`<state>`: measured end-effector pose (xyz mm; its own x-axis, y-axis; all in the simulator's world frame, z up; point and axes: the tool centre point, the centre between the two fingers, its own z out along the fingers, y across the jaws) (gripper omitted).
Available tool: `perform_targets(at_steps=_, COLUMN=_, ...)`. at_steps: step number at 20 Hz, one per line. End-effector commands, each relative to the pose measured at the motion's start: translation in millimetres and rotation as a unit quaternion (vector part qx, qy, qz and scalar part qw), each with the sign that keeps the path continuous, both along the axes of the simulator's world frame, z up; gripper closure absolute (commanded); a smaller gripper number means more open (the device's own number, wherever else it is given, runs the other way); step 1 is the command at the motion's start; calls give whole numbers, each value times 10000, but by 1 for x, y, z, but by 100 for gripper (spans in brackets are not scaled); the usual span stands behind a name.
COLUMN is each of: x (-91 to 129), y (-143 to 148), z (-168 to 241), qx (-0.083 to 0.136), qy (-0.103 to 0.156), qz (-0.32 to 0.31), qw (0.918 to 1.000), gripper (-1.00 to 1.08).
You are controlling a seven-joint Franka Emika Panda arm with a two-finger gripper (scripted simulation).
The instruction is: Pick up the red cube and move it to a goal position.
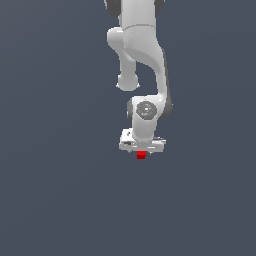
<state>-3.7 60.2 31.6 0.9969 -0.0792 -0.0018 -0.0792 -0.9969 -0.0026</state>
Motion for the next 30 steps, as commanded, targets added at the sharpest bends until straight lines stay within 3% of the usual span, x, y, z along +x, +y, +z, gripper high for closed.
perform_targets(at_steps=1, x=1, y=4, z=-8, qx=-10, qy=-9, qz=-8, qw=10000, gripper=-92)
perform_targets(at_steps=5, x=1, y=6, z=-12, qx=-13, qy=-9, qz=-9, qw=10000, gripper=-92)
perform_targets(at_steps=6, x=1, y=6, z=-12, qx=-13, qy=-9, qz=-9, qw=10000, gripper=108)
perform_targets(at_steps=20, x=1, y=5, z=-7, qx=-13, qy=-9, qz=-9, qw=10000, gripper=108)
perform_targets(at_steps=30, x=-2, y=-12, z=43, qx=-13, qy=-9, qz=-9, qw=10000, gripper=108)
